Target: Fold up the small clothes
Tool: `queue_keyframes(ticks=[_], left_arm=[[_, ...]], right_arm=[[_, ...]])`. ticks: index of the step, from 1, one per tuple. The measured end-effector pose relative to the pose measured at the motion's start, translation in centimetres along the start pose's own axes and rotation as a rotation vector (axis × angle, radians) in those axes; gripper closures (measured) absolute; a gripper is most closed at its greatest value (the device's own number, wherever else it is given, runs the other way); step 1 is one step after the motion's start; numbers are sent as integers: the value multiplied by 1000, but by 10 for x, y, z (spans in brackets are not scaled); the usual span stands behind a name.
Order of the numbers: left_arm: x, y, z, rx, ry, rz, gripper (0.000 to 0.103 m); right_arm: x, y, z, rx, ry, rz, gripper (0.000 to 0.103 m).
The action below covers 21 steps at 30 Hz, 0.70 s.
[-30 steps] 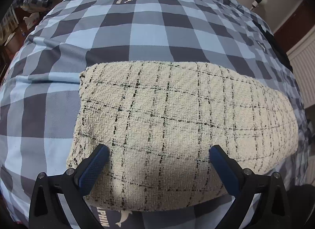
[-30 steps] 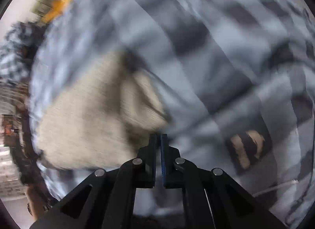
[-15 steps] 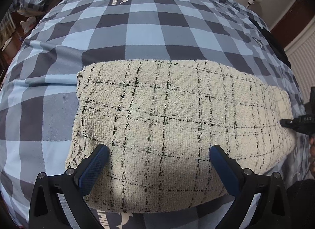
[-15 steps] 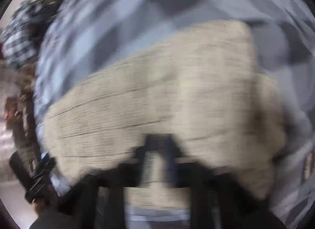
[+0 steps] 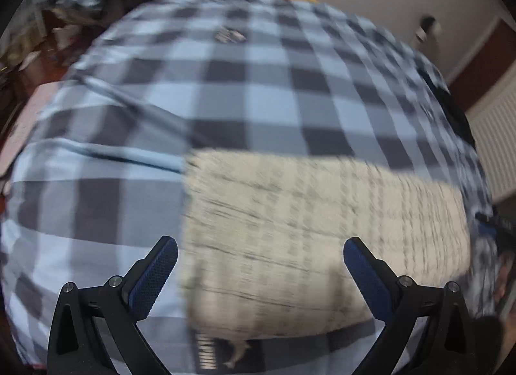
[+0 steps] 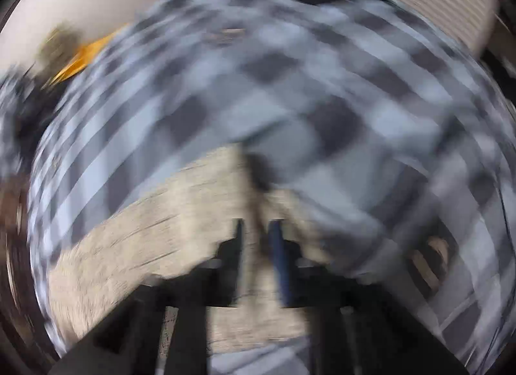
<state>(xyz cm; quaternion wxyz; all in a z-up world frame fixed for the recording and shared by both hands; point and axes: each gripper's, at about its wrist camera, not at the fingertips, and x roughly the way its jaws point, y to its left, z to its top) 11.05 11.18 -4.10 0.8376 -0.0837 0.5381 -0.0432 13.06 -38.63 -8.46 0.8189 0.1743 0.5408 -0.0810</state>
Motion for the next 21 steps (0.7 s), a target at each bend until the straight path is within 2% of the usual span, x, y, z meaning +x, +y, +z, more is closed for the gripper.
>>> queue_keyframes(ticks=[1,3,4,6,7,8,11,12,13,16,17,21], left_arm=[[-4,9,1,-18,-4,26,0],[-5,26,1,-54,4,68,0],[-5,35,1,-80,9,82,0],[-1,50,0,-139,29,92,0],[2,56,0,-166,43,87,0],[5,60,0,-188,53,78,0],[12,60,0,-203,67,55,0],[13,58,0,-198,70,54,0],[15,55,0,-190,73,54,0],[20,46,-1,-159,88,58,0],[21,45,-2,-154,92,60,0],[20,43,-6,-144,99,70,0]], right_arm=[[5,9,1,-39,13,-4,26],[13,-2,7,-29,16,-61,26],[15,-10,10,3,21,-64,26],[17,-32,15,127,43,-10,26],[18,-56,14,204,73,9,26],[19,-58,15,224,92,7,28],[21,-80,7,159,167,-38,69],[24,-88,4,135,195,-32,71],[27,-92,1,125,228,12,71],[26,-102,-2,193,269,215,71],[27,-103,-2,195,279,251,71],[41,-86,4,113,342,208,71]])
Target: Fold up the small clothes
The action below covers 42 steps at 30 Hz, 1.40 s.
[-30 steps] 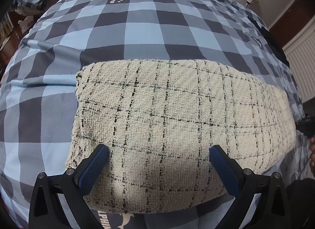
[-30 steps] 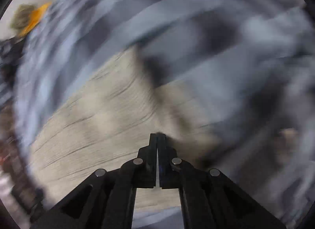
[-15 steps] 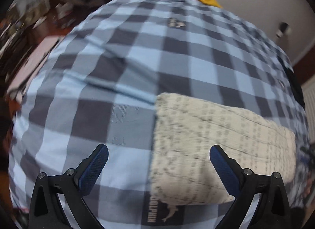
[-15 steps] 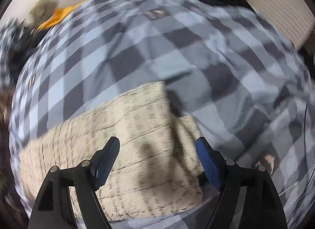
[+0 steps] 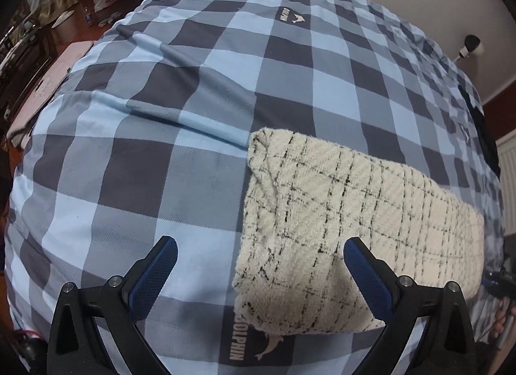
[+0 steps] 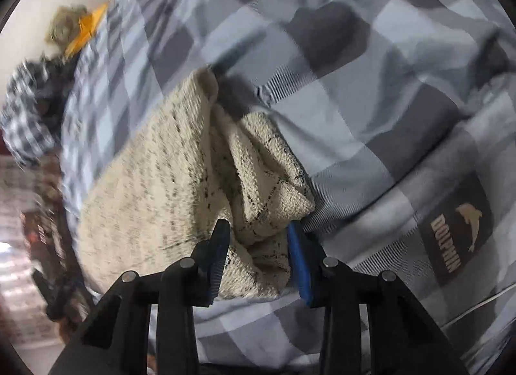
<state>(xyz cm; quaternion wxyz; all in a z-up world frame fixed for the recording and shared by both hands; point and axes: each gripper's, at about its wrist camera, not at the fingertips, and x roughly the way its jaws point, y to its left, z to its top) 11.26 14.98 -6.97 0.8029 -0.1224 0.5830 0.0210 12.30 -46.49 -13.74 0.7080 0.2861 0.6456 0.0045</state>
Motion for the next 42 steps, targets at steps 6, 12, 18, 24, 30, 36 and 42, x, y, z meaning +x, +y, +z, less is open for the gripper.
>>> queue_keyframes(ticks=[6,12,18,24,30,36,42], left_arm=[[1,6,0,-19,2,1,0],[6,6,2,-24,16,-7,0],[6,1,2,0,13,3,0],[-10,9,7,-6,-23,19,0],[-36,18,13,22,-78,23,0],[-21,-31,-10,230,42,-189,0],[36,-63,-33,418,115,66,0]], right_arm=[[-2,21,4,-52,19,-1,71],[-2,22,-5,-137,58,-17,102],[-26,0,-24,-86,-26,-6,103],[-42,2,-27,-87,-95,-85,103],[-49,90,-34,-172,-172,64,69],[-2,183,-43,-364,-242,176,19],[73,208,-46,-542,-16,6,19]])
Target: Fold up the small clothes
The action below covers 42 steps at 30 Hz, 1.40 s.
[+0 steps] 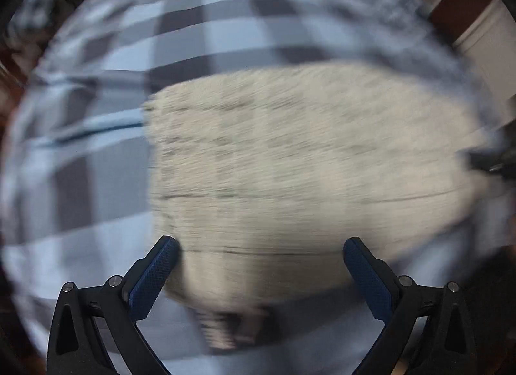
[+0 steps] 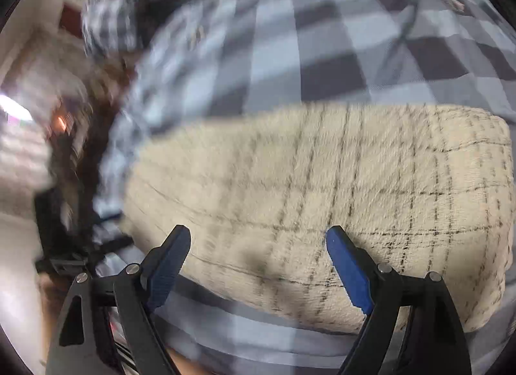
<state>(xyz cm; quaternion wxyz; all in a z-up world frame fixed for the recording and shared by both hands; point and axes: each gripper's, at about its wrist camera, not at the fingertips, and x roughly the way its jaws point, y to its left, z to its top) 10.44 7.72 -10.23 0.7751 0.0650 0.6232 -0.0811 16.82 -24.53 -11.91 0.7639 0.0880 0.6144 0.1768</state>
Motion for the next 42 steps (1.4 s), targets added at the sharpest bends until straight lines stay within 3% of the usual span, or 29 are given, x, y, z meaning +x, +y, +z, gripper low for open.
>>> queue_keyframes(ticks=[1,2,4,5,6,7,9,10,12,14,16,17,19,21,23,26,28,30,31,32,33,36,38,39,41,42], left_arm=[[8,5,0,-5,12,76,0],[15,14,-1,-39,28,53,0],[23,37,-4,-159,60,-62,0],[25,49,-6,-221,76,-83,0],[25,57,-9,-263,85,-101,0],[22,65,-11,-299,90,-92,0],[12,76,-13,-351,79,-36,0],[1,80,-13,-373,63,0,0],[-18,79,-11,-377,20,100,0],[-45,64,-5,-311,-79,290,0],[-68,43,3,-231,-220,406,0],[-74,40,9,-206,-275,372,0],[-75,24,25,-167,-350,191,0],[-58,8,48,-129,-344,-15,0],[-24,-6,69,-99,-271,-132,0],[25,-6,84,-137,-161,-83,0],[37,17,83,-256,-176,-138,0],[38,38,80,-337,-181,-35,0],[40,56,77,-385,-164,21,0],[42,74,73,-438,-149,27,0],[45,86,68,-480,-132,31,0],[50,129,45,-606,-108,22,0],[46,151,36,-657,-86,93,0],[40,155,34,-681,-86,149,0],[18,159,34,-706,-135,292,0],[7,157,37,-695,-187,293,0]], right_arm=[[6,-7,0,-3,10,-77,19],[8,-19,0,26,15,-156,19],[-1,-51,-3,157,-9,-256,20],[-7,-61,-4,207,-26,-269,22],[-16,-71,-6,255,-56,-352,22],[-23,-75,-7,271,-79,-483,22],[-33,-72,-9,268,-121,-618,20],[-37,-70,-9,261,-149,-586,20],[-47,-58,-10,253,-225,-428,20],[-48,-34,-7,199,-301,-270,20],[-36,1,4,81,-329,-230,20],[-28,19,9,31,-344,-229,20],[-11,43,19,-51,-353,-225,20],[12,49,32,-68,-318,-200,20],[36,52,41,-41,-257,-168,20],[48,47,41,-40,-210,-195,20],[43,32,42,-34,-205,-230,20],[35,3,45,65,-179,-367,17],[31,-24,46,168,-163,-342,11],[30,-42,45,247,-147,-317,2],[27,-64,43,346,-119,-348,2],[11,-89,41,421,-134,-538,2],[-6,-90,38,455,-178,-667,2],[-14,-87,37,461,-211,-648,2],[-22,-73,34,448,-267,-523,2],[-21,-62,34,424,-281,-456,2]])
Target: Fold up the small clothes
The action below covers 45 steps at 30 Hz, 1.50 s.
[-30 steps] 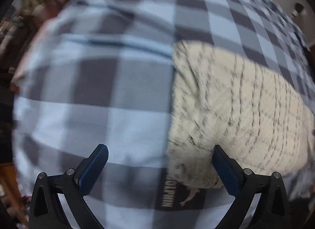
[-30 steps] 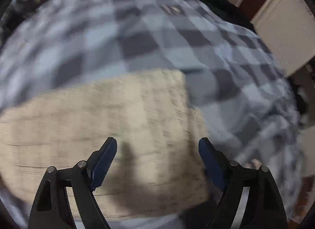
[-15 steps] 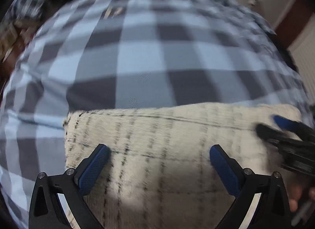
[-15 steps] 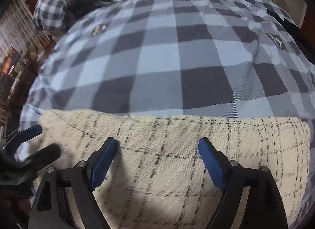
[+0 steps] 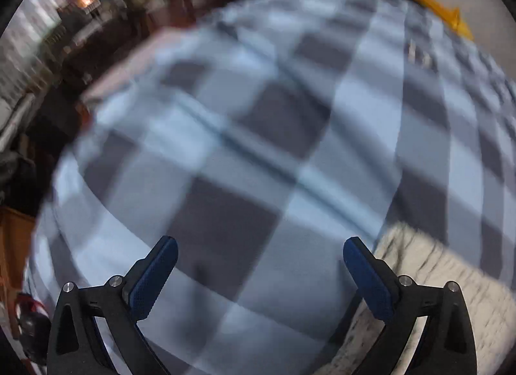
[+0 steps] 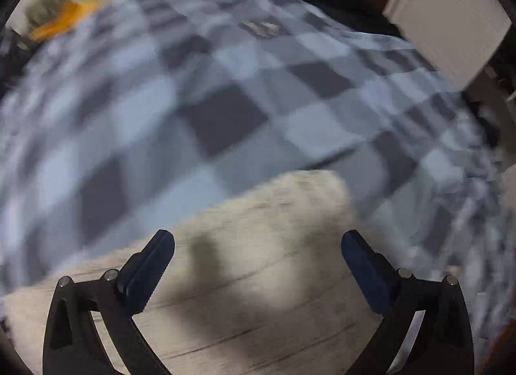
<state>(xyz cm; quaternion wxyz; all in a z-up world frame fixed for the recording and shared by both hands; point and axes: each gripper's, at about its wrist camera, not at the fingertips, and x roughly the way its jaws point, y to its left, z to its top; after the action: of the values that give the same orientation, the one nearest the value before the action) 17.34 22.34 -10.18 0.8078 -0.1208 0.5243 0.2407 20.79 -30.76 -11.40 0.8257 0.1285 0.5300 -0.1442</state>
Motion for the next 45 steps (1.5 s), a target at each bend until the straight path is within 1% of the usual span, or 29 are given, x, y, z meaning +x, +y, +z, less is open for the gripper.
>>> queue_keyframes(ticks=[1,2,4,5,6,7,8,9,10,11,12,13,15,16,17,19,21,23,24,27,29,31,32,33,34,35,38,42,45], left_arm=[[-11,-5,1,20,-40,-44,0],[-19,-17,0,64,-60,-82,0],[-27,-50,-4,179,-82,-178,0],[-30,-64,-12,242,-72,-277,0],[-29,-80,-18,296,-35,-380,0],[-23,-93,-24,345,32,-468,0],[-15,-103,-32,384,100,-488,0],[-6,-108,-39,409,113,-404,0],[-2,-107,-43,414,95,-325,0],[1,-98,-43,386,72,-289,0],[2,-86,-40,338,67,-266,0],[3,-71,-36,286,65,-194,0],[-5,-44,-25,213,34,-41,0],[-14,-28,-20,183,4,17,0],[-24,-13,-15,160,-23,48,0],[-38,9,-14,154,-10,-4,0],[-46,20,-19,181,77,-120,0],[-53,15,-36,215,122,-210,0],[-52,9,-44,249,142,-233,0],[-58,-6,-73,432,189,-247,0],[-57,-8,-88,535,186,-228,0],[-48,-11,-92,591,174,-198,22],[-44,-12,-93,600,184,-217,27],[-41,-12,-93,600,192,-252,39],[-41,-13,-92,607,191,-290,47],[-44,-16,-93,630,176,-313,49],[-50,-24,-101,695,137,-311,53],[-51,-23,-95,665,169,-352,57],[-58,-13,-85,623,180,-426,57]], right_arm=[[-4,16,-6,-39,2,101,2],[-1,31,-8,-76,17,159,2],[9,62,-21,-165,97,306,2],[14,70,-26,-188,121,344,2],[18,79,-32,-230,140,361,2],[19,85,-37,-276,130,322,2],[20,86,-39,-319,107,270,2],[22,83,-38,-326,96,215,2],[28,73,-35,-302,97,125,2],[31,61,-30,-258,110,116,1],[36,39,-24,-156,136,147,1],[38,22,-20,-79,147,81,1],[33,-2,-15,-12,129,-40,1],[26,-14,-14,10,101,-48,1],[21,-20,-14,24,94,-48,1],[8,-29,-18,46,95,-11,1],[-10,-31,-30,34,100,59,1],[-16,-18,-39,-3,110,114,1],[-23,-17,-44,-24,110,138,1],[-46,-12,-66,-89,80,169,1],[-59,-12,-81,-120,59,190,1],[-63,-13,-96,-153,65,215,1],[-59,-12,-95,-161,79,227,1],[-60,-13,-99,-161,94,253,1],[-58,-13,-99,-152,98,278,1],[-58,-13,-98,-148,96,281,1],[-45,-6,-94,-158,110,242,1],[-24,2,-93,-147,183,236,1],[-22,7,-92,-164,179,228,1]])
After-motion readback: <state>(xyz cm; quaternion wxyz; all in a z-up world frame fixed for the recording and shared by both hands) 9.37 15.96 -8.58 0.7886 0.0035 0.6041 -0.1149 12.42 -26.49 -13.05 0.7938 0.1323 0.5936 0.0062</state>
